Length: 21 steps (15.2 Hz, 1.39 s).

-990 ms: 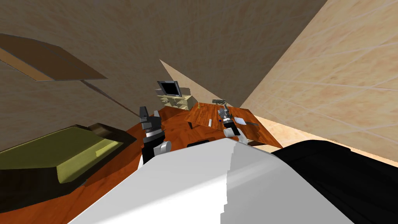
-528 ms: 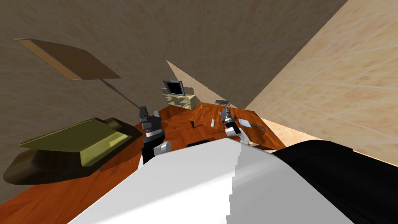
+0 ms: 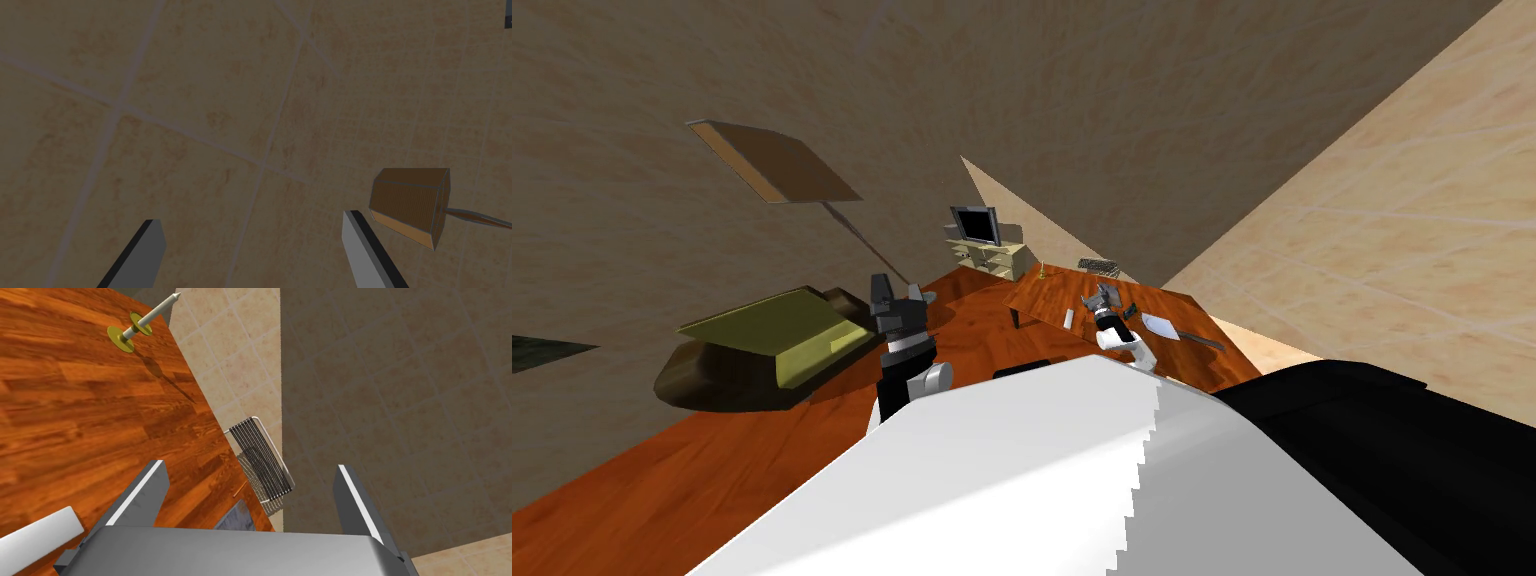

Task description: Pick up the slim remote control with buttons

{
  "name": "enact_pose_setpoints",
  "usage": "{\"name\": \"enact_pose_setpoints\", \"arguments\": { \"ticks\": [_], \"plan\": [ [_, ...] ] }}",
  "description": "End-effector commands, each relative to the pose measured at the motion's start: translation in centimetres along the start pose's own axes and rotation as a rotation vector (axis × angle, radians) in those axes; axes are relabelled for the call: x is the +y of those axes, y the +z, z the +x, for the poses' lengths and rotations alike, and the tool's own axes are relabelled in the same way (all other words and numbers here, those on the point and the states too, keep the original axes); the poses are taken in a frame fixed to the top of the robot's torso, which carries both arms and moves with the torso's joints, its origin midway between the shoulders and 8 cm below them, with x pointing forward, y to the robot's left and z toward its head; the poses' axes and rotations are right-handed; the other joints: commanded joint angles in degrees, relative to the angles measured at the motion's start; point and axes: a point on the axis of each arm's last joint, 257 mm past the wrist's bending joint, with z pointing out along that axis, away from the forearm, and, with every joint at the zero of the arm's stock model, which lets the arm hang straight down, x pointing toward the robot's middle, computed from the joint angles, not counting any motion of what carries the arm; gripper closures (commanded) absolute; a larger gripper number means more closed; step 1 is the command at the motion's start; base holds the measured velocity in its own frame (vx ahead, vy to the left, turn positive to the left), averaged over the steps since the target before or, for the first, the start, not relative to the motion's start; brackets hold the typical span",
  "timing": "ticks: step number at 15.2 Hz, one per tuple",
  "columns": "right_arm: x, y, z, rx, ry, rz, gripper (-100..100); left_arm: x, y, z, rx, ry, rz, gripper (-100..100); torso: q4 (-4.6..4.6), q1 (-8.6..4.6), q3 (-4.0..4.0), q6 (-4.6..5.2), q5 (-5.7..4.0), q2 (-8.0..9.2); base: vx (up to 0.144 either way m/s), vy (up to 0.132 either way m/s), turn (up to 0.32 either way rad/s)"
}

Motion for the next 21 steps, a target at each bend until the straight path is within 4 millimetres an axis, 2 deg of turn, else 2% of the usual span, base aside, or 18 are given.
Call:
{"name": "enact_pose_setpoints", "arguments": {
  "ticks": [1,2,4,5,7,8,10,11,13,14,16,17,19,20,21],
  "plan": [
    [-0.2,0.0,-1.0,-0.028,0.039,0.016,-100,0.0,0.0,0.0,0.0,0.0,0.0,0,0.0,0.0,0.0,0.0,0.0,0.0,0.005,0.018,0.082],
    [-1.1,0.0,-4.0,-0.096,0.079,0.046,-100,0.0,0.0,0.0,0.0,0.0,0.0,0,0.0,-0.02,0.0,0.03,0.0,0.01,0.003,0.028,0.2],
    [-1.2,0.0,-4.1,-0.099,0.107,0.047,-100,0.0,0.0,0.0,0.0,0.0,0.0,0,0.0,0.0,0.0,-0.01,0.0,0.0,0.007,0.023,0.154],
    [-1.9,-0.2,-6.7,-0.164,0.145,0.071,-100,0.0,0.0,0.0,0.0,0.0,0.0,0,0.0,-0.03,0.0,0.03,0.0,0.0,0.008,0.025,0.212],
    [-2.3,-0.3,-7.1,-0.175,0.179,0.075,-100,0.0,0.0,0.0,0.0,0.0,0.0,0,-0.01,-0.05,-0.01,0.01,-0.01,-0.02,0.013,0.016,0.142],
    [-3.4,-0.8,-10.1,-0.251,0.223,0.101,-100,0.0,0.0,0.0,0.0,0.0,0.0,0,-0.01,-0.06,-0.01,0.05,-0.01,-0.01,0.013,0.02,0.234],
    [-3.5,-0.8,-10.2,-0.255,0.255,0.099,-100,0.0,0.0,0.0,0.0,0.0,0.0,0,-0.01,-0.06,-0.02,0.0,-0.01,-0.03,0.016,0.011,0.165],
    [-4.4,-1.4,-12.8,-0.325,0.306,0.117,-100,0.0,0.0,0.0,0.0,0.0,0.0,0,-0.01,-0.07,-0.02,0.04,-0.01,-0.02,0.018,0.006,0.195],
    [-4.8,-1.6,-13.3,-0.338,0.335,0.119,-100,0.0,0.0,0.0,0.0,0.0,0.0,0,-0.01,-0.11,-0.03,0.0,-0.03,-0.05,0.02,0.0,0.149],
    [-5.6,-2.3,-15.4,-0.403,0.391,0.132,-100,0.0,0.0,0.0,0.0,0.0,0.0,0,-0.01,-0.11,-0.03,0.04,-0.03,-0.04,0.021,0.005,0.198],
    [-6.2,-2.7,-16.2,-0.424,0.418,0.136,-100,0.0,0.0,0.0,0.0,0.0,0.0,0,-0.01,-0.12,-0.04,0.01,-0.03,-0.06,0.023,-0.003,0.168],
    [-7.0,-3.5,-18.2,-0.489,0.477,0.146,-100,0.0,0.0,0.0,0.0,0.0,0.0,0,-0.01,-0.13,-0.03,0.03,-0.03,-0.06,0.023,-0.007,0.222],
    [-7.7,-4.0,-19.0,-0.511,0.502,0.149,-100,0.0,0.0,0.0,0.0,0.0,0.0,0,-0.02,-0.16,-0.05,0.0,-0.04,-0.08,0.027,-0.014,0.153],
    [-8.7,-5.1,-20.9,-0.579,0.563,0.157,-100,0.0,0.0,0.0,0.0,0.0,0.0,0,-0.02,-0.17,-0.05,0.04,-0.04,-0.08,0.029,-0.017,0.185],
    [-9.3,-5.6,-21.6,-0.6,0.581,0.161,-100,0.0,0.0,0.0,0.0,0.0,0.0,0,-0.02,-0.18,-0.05,0.01,-0.04,-0.09,0.032,-0.023,0.223]
  ]
}}
